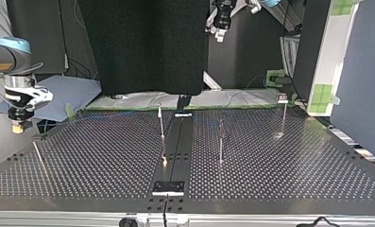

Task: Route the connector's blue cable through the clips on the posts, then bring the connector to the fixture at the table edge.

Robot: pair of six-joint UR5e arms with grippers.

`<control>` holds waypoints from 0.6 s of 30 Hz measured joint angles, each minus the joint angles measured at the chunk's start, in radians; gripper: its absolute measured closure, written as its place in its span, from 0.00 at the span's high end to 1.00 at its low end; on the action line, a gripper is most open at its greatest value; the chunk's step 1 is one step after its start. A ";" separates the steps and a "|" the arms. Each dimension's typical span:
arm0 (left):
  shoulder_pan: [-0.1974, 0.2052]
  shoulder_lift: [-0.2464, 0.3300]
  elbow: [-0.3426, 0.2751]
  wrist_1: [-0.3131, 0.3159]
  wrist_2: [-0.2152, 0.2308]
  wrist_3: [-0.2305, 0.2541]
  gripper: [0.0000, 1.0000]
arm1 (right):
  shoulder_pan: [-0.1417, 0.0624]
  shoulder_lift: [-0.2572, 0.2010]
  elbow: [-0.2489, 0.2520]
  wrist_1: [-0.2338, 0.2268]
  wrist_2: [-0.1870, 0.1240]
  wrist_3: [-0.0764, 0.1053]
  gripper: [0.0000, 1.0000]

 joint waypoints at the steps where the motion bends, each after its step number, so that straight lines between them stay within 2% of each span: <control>1: 0.000 0.000 0.000 0.000 -0.001 0.001 1.00 | -0.002 0.007 -0.005 0.004 -0.011 -0.002 0.02; 7: 0.000 0.000 0.000 -0.001 -0.002 0.002 1.00 | -0.004 0.029 -0.020 0.014 -0.067 -0.012 0.02; 18: 0.001 0.000 0.001 -0.002 -0.002 0.002 1.00 | 0.006 0.034 -0.034 0.018 -0.168 -0.013 0.02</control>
